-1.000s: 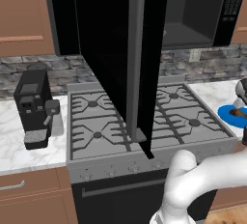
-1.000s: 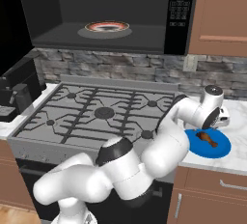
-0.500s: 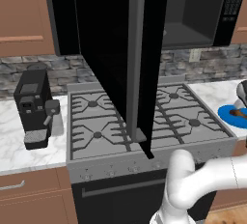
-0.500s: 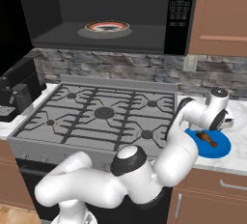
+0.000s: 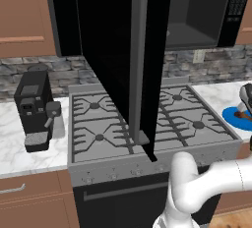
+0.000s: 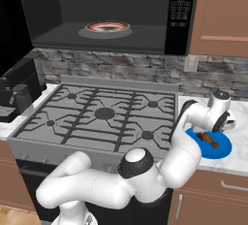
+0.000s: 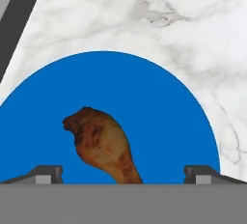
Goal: Pick the chicken drumstick from the counter and place it in the microwave. Then turn on the microwave.
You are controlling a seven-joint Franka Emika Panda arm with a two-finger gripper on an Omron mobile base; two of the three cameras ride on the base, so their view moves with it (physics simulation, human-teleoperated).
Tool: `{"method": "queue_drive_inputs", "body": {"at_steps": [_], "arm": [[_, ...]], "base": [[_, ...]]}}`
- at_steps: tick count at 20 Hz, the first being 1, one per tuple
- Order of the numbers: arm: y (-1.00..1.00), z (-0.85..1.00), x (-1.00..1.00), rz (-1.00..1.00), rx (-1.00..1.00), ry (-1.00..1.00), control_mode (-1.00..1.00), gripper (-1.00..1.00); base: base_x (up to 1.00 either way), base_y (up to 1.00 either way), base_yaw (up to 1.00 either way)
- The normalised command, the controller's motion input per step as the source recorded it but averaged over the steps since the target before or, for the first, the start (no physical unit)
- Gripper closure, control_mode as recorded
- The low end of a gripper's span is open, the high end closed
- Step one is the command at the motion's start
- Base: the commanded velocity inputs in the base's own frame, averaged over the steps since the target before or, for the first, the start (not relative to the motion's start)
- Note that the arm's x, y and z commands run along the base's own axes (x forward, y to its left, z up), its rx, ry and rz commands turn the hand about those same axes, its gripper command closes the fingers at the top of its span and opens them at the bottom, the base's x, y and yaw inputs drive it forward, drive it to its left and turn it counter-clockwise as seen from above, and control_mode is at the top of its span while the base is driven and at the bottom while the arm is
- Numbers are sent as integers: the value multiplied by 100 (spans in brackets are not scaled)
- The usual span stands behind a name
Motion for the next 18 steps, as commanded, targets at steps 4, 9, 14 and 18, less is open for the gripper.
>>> {"method": "queue_drive_inputs", "body": {"at_steps": [4, 9, 14, 18], "arm": [[-23, -16, 11, 0, -5, 0, -100, -100], [-17, -5, 6, 1, -2, 1, -100, -100], [-21, 2, -1, 0, 0, 5, -100, -100], [-11, 0, 0, 0, 0, 10, -100, -100]], "base": [[0, 0, 0], [0, 0, 0], [0, 0, 0], [0, 0, 0]]}}
